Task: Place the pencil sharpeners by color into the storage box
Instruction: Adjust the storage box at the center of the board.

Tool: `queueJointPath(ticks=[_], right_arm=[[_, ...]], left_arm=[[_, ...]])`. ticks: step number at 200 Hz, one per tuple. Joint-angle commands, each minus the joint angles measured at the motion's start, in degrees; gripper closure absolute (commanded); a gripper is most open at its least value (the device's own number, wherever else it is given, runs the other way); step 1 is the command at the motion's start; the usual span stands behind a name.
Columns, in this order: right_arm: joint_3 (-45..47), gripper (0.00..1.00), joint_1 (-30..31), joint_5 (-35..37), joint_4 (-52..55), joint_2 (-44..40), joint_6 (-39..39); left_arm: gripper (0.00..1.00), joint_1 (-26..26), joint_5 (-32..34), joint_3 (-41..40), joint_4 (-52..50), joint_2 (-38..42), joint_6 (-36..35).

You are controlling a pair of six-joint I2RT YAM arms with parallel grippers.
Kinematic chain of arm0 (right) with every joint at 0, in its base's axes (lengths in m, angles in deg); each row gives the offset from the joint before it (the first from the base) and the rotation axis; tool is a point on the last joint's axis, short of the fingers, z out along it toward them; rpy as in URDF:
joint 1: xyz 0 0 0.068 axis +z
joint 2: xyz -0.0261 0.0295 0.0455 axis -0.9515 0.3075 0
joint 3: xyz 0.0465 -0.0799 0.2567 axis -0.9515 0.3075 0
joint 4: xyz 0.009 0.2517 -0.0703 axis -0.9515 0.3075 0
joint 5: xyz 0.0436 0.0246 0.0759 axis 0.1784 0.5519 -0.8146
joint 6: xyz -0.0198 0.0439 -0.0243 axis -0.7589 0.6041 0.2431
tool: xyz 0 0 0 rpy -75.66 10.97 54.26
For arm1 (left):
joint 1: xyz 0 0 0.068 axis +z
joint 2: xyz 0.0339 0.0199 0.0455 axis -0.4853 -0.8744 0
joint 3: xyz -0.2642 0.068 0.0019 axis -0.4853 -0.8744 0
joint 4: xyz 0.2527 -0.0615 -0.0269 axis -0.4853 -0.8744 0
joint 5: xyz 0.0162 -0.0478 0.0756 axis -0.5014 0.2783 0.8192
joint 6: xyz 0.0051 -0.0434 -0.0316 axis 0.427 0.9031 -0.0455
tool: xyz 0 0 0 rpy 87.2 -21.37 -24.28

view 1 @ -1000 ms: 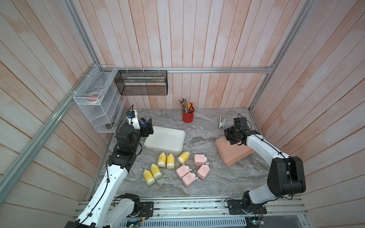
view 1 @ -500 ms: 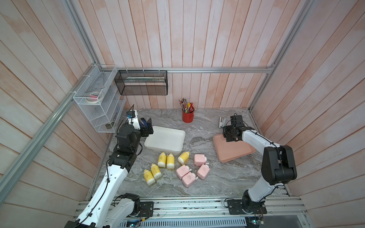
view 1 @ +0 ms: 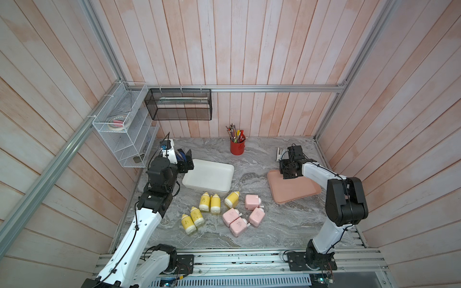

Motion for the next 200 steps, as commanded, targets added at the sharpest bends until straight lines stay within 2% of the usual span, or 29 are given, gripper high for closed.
queueJointPath(ticks=[1,36,153,200], right_arm=[[-0.2,1.00,0.0,-1.4,-0.3,1.9,1.9],[-0.7,0.98,-0.3,-2.1,-1.3,2.9,1.6],[-2.7,0.68,-0.6,-1.6,-0.6,2.6,-2.7],[-2.7,0.64,-0.1,-1.0,0.9,1.0,-7.5]], left_arm=[[0.00,-0.3,1.3,-0.7,1.1,-0.2,-1.1],[0.00,-0.3,1.4,-0.7,1.1,-0.2,-1.3],[0.00,-0.3,1.3,-0.7,1.1,-0.6,-1.4],[0.00,-0.3,1.5,-0.7,1.1,-0.6,-1.5]])
